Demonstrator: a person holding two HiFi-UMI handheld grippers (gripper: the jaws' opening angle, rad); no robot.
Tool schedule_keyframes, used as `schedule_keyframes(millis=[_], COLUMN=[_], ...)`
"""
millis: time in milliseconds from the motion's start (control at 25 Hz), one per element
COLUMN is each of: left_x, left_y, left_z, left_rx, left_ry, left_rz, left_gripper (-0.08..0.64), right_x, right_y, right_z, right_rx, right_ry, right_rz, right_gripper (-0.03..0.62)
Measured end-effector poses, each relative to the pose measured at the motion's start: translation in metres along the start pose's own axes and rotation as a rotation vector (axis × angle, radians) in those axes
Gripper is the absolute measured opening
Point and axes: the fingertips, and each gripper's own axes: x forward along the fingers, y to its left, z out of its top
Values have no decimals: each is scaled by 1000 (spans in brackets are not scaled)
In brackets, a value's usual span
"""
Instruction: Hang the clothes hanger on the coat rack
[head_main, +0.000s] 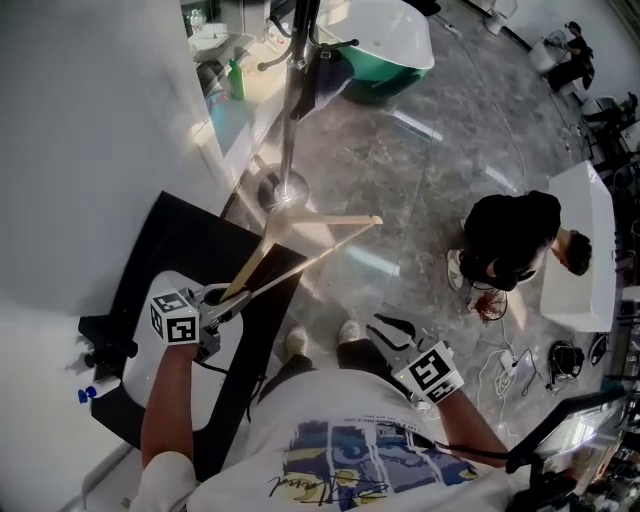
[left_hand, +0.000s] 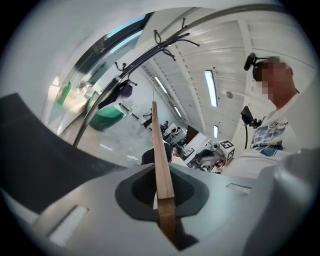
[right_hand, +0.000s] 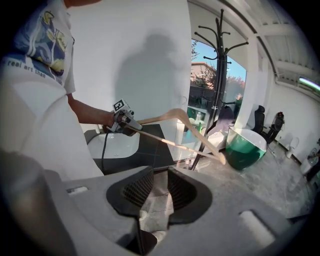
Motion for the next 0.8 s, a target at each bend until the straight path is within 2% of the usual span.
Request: schedule_keyframes(millis=[200, 360, 600, 800], left_x=[28, 55, 81, 110], left_y=[-35, -65, -89, -88], left_z=[74, 138, 249, 327], left_rx=[156, 284, 412, 484], left_ry=[-32, -17, -55, -83], left_rz=[-45, -68, -14, 61], left_gripper=[11, 11, 11, 11], right_x=[0, -1, 7, 0], right_y=[-28, -62, -143, -208], right_z=[-5, -4, 15, 24], right_rx=[21, 10, -40, -46], right_ry=[-35, -62, -166, -201], right_rz=[-7, 11, 30, 50], right_gripper=[91, 91, 91, 91])
